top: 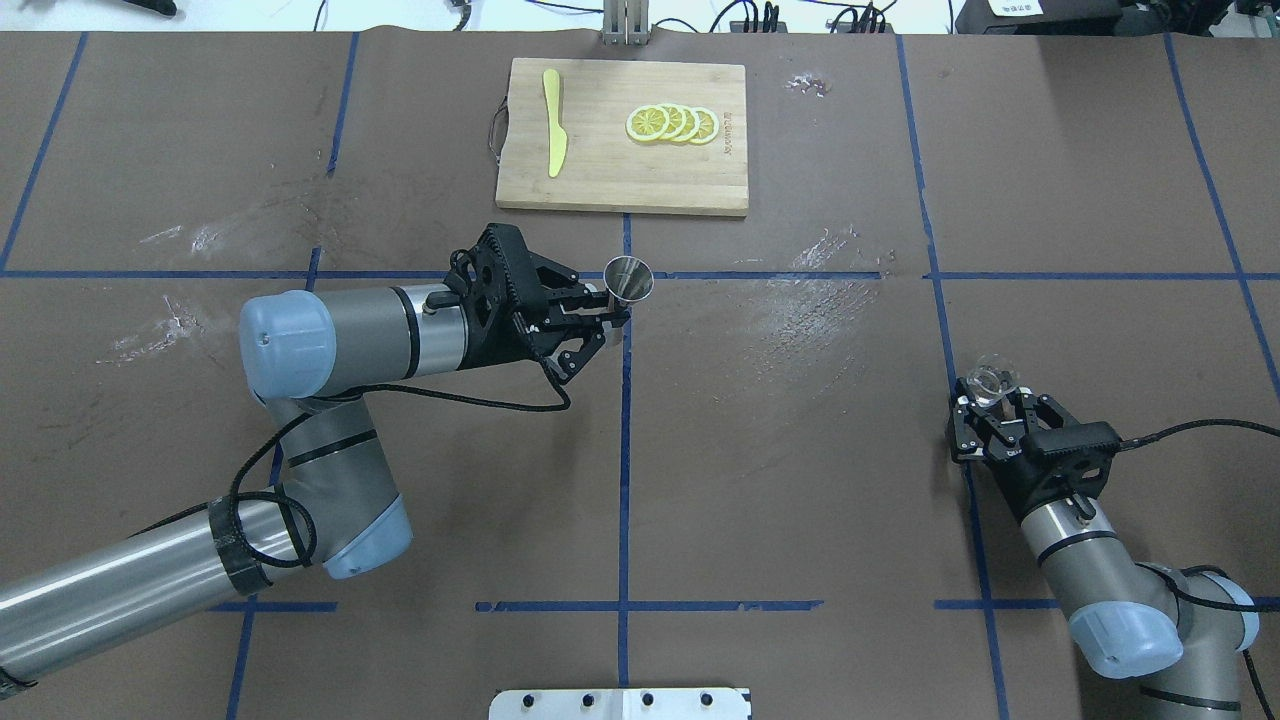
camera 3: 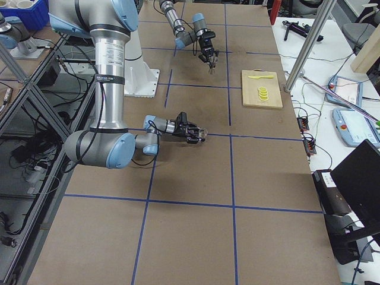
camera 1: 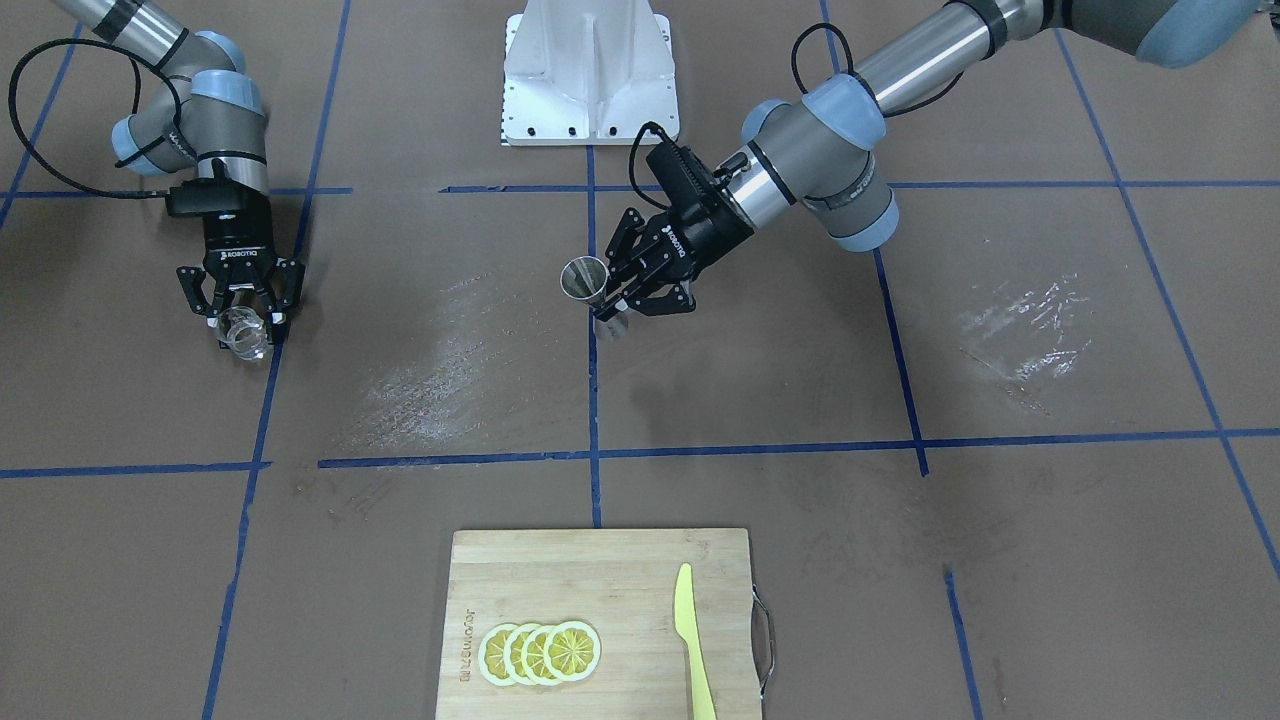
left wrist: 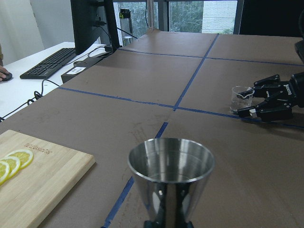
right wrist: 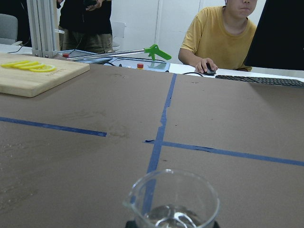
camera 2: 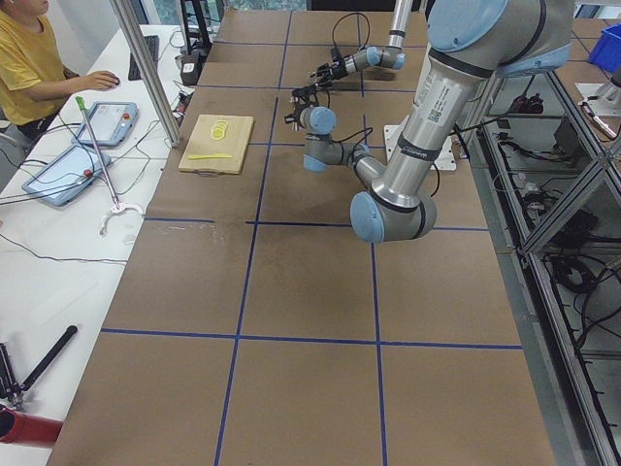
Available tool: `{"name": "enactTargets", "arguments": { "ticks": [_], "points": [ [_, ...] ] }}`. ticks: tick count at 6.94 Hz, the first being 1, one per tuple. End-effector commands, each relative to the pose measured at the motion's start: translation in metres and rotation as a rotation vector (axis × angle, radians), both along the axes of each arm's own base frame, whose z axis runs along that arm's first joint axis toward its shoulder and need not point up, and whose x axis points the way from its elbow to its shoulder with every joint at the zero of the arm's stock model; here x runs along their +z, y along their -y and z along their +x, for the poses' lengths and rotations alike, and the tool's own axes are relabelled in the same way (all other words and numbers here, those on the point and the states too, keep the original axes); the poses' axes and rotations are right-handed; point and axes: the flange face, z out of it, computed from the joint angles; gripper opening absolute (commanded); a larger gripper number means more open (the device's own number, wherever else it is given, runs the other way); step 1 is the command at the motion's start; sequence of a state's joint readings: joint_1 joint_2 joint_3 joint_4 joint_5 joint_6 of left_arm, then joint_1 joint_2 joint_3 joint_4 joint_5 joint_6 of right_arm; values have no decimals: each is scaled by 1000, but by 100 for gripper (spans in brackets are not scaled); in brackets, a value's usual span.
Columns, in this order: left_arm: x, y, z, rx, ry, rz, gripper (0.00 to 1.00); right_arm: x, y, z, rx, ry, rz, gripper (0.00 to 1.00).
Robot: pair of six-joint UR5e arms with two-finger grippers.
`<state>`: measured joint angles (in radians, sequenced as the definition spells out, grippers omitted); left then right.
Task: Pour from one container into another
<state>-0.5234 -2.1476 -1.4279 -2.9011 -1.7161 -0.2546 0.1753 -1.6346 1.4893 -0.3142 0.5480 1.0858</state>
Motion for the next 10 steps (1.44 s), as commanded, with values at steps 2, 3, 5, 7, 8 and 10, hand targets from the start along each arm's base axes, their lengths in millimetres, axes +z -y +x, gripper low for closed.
{"name": "enactTargets", "arguments": {
  "ticks": [2, 3, 5, 7, 8, 10],
  "points": [
    [0, 0, 0, 1, -1, 1, 0, -14, 1, 1, -6, 22, 6, 0],
    [0, 0, 0, 1, -1, 1, 0, -29, 0, 7, -19, 36, 38, 0],
    [3, -1, -1, 0, 3, 0, 0, -44, 14, 28, -25, 14, 136, 0],
    [1, -2, -3, 1, -9, 10, 0, -42, 54, 52, -114, 13, 106, 0],
    [0, -3, -2, 3, -13, 13, 0, -39, 72, 65, -149, -26, 97, 0],
    [-2, -4, -1, 5, -16, 13, 0, -101, 134, 52, -186, -115, 83, 0]
  ]
}}
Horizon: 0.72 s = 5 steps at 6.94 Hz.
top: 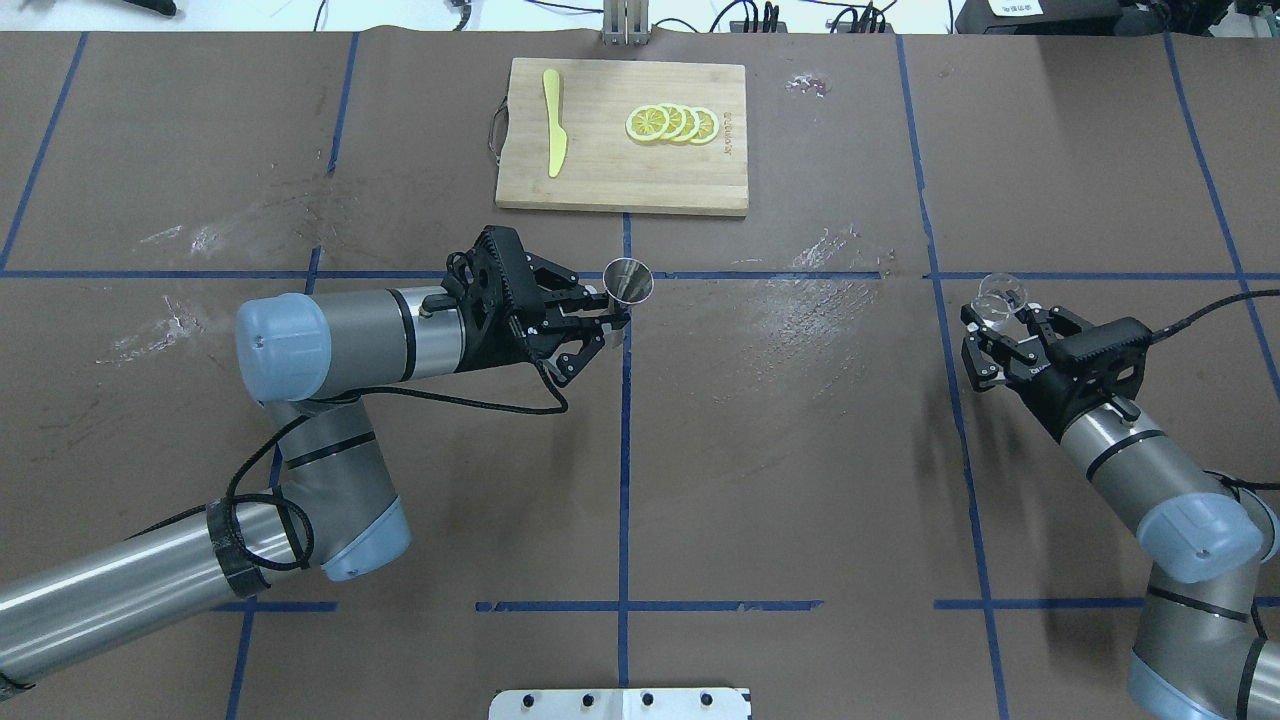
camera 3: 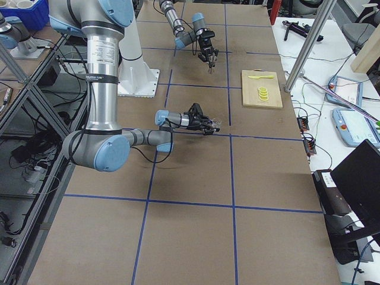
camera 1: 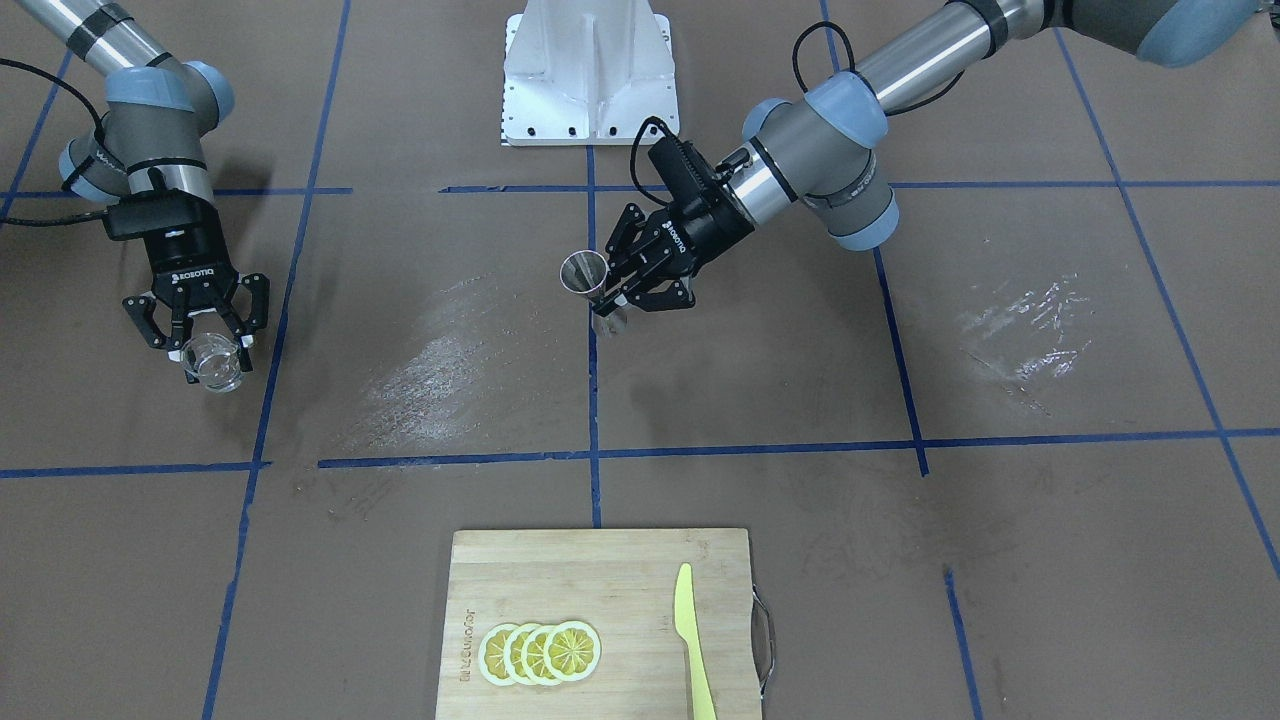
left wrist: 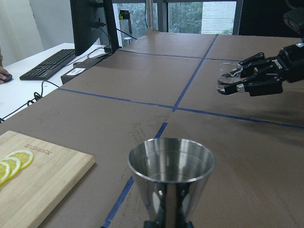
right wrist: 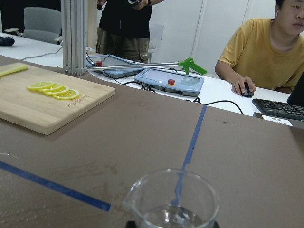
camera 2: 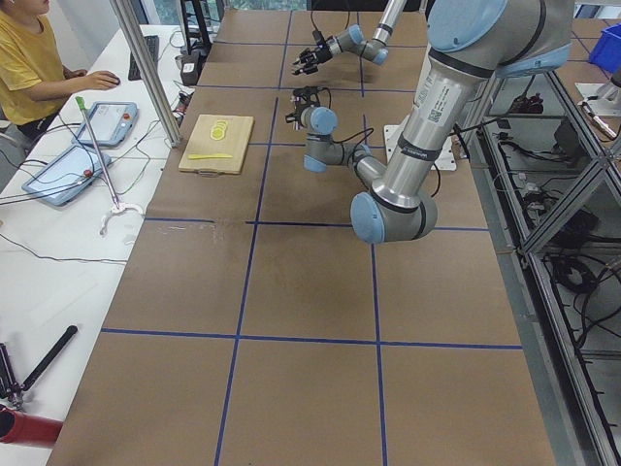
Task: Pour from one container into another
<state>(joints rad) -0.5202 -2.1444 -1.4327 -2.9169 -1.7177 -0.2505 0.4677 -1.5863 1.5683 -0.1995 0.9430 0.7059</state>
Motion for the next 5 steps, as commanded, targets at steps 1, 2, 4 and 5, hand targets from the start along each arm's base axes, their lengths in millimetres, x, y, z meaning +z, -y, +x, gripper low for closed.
{"name": "enactTargets", "arguments": {
  "ticks": [1, 2, 4, 5],
  "points": [
    [-3, -2, 3, 4, -3, 0, 0, -86, 51, -27, -20, -56, -21, 0],
    [-1, -3, 3, 6, -1, -3, 0, -129, 50, -27, -22, -29, -4, 0],
    [-3, -2, 4, 6, -1, -3, 0, -192, 33, -7, -3, 27, 31, 0],
    [-3, -2, 5, 6, 2, -4, 0, -205, 21, -13, 9, 45, 49, 0]
  ]
}}
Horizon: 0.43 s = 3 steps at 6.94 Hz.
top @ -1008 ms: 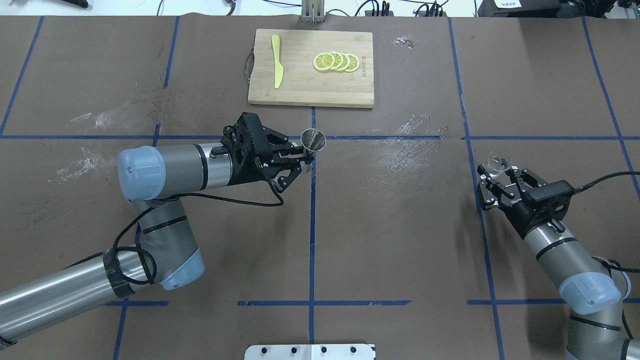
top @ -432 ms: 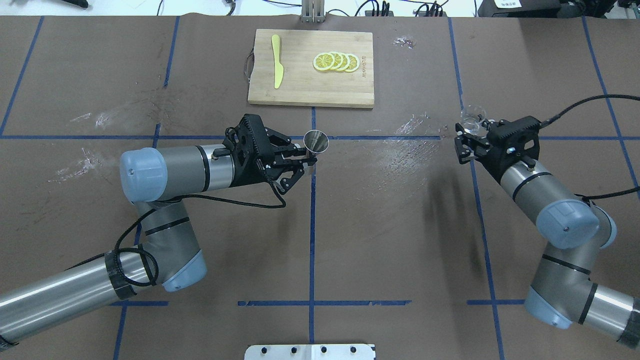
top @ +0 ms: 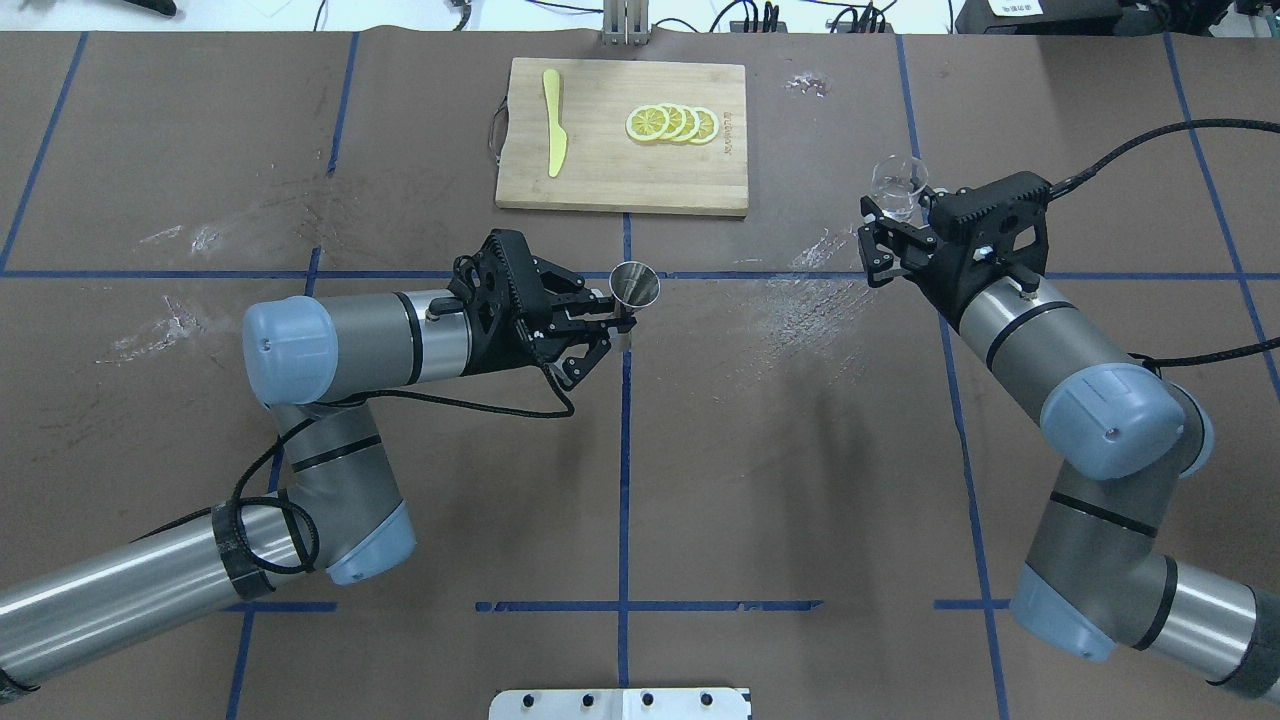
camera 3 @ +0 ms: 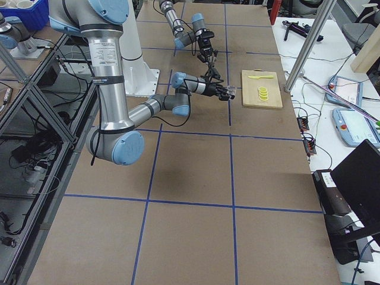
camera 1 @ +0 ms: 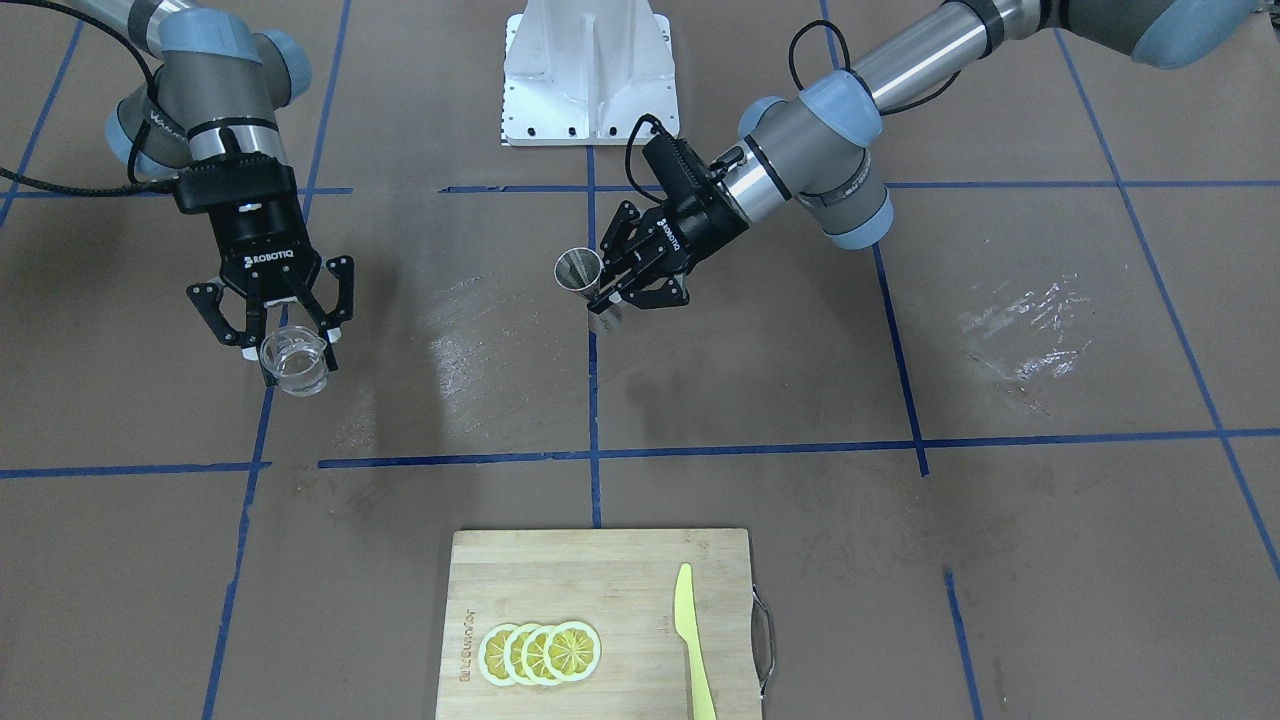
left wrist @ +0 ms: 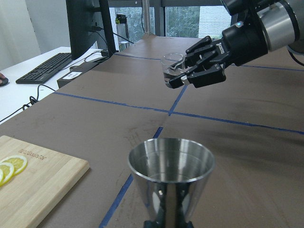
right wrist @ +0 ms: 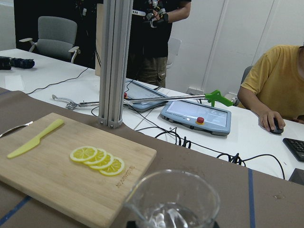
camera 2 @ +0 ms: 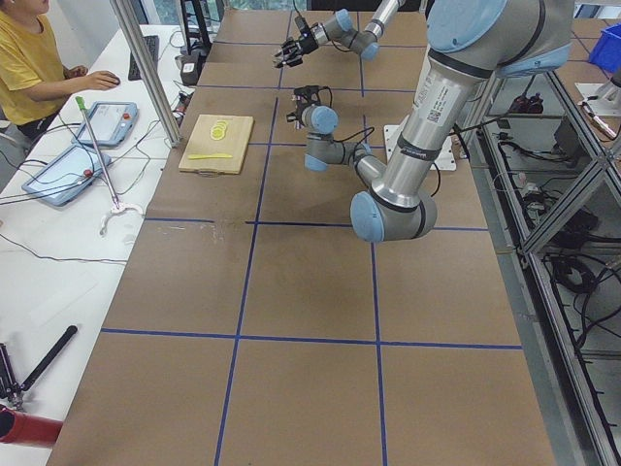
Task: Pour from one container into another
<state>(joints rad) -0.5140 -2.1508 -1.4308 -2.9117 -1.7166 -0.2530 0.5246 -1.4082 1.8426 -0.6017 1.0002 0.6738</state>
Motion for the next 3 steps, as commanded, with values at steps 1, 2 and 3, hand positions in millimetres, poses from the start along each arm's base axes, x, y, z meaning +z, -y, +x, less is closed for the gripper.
{"name": "enactTargets", "arguments": {
  "ticks": [1, 2, 3],
  "points": [
    [0, 0, 2, 2, 3, -4, 0, -32, -31, -24, 30, 2, 29, 0],
    [0, 0, 3, 2, 6, -5, 0, -67, -45, -54, 44, -31, 47, 0],
    [-1, 0, 3, 2, 5, -4, 0, -104, -62, -88, 56, -117, 65, 0]
  ]
}}
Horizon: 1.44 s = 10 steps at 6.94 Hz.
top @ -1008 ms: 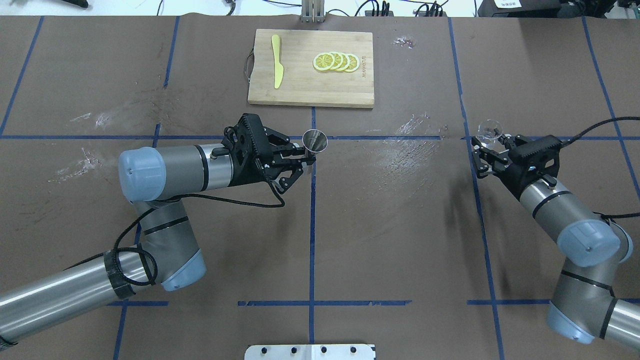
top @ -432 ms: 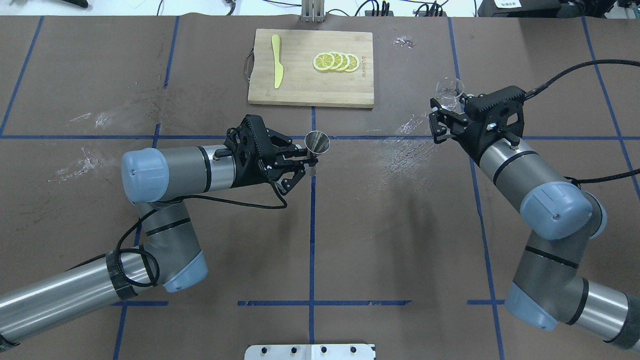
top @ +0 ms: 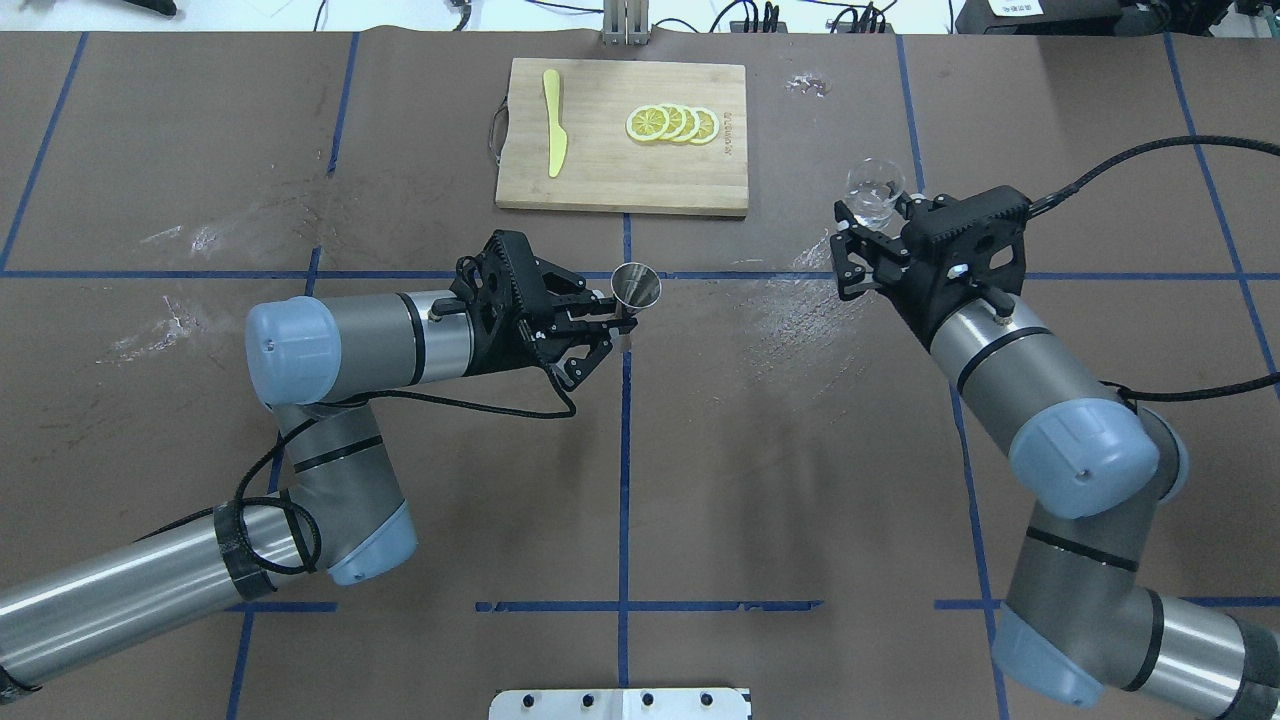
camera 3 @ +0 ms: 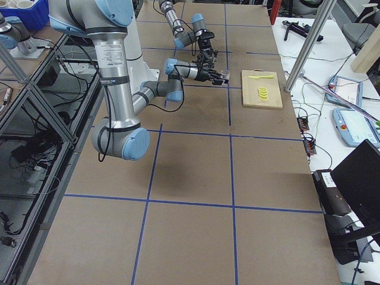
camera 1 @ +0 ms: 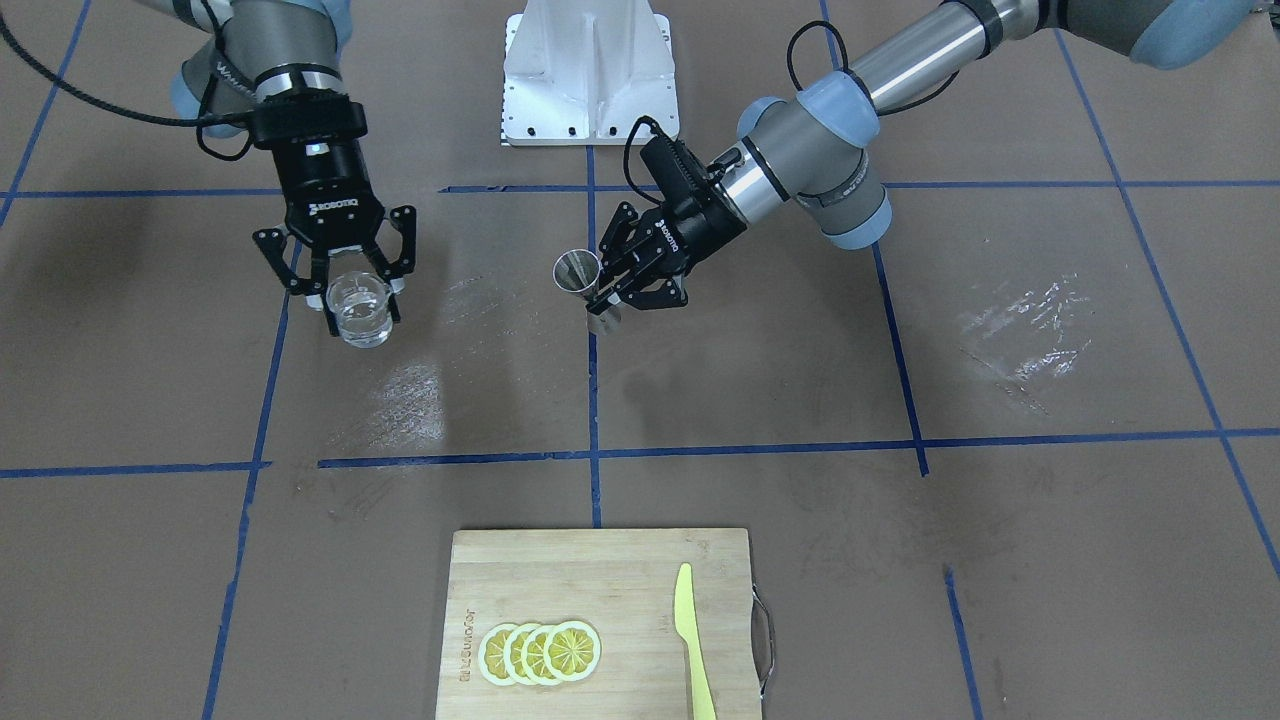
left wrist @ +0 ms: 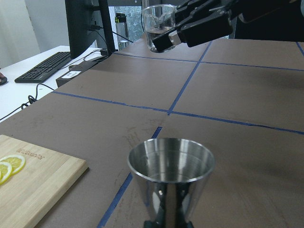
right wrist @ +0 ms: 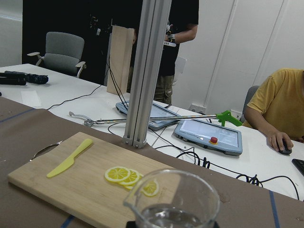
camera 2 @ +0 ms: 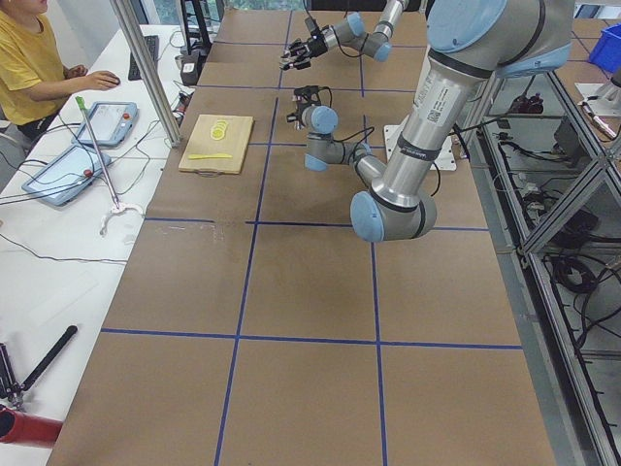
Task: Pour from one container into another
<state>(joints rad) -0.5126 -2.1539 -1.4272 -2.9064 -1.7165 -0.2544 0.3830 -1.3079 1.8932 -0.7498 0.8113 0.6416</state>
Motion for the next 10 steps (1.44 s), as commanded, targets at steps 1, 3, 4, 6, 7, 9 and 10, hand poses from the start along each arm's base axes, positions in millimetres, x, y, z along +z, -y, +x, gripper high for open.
{"name": "enactTargets", "arguments": {
  "ticks": [1, 3, 4, 6, 7, 9, 10],
  "points": [
    [-1, -1, 1, 2, 0, 0, 0, -52, -29, -53, 29, -150, 13, 0],
    [-3, -1, 1, 2, -4, -2, 0, -76, -44, -80, 53, -263, 7, 0],
    [-3, -2, 2, 5, -5, -1, 0, -78, -45, -86, 53, -307, 1, 0],
    [-3, -3, 3, 7, -5, -2, 0, -87, -44, -90, 61, -431, 19, 0],
    [-6, -3, 3, 7, -9, 0, 0, -90, -44, -88, 65, -439, 26, 0],
    [-6, -3, 3, 7, -9, 0, 0, -90, -50, -92, 71, -469, 43, 0],
    [-6, -3, 3, 7, -9, 0, 0, -90, -51, -93, 70, -511, 54, 0]
  ]
}}
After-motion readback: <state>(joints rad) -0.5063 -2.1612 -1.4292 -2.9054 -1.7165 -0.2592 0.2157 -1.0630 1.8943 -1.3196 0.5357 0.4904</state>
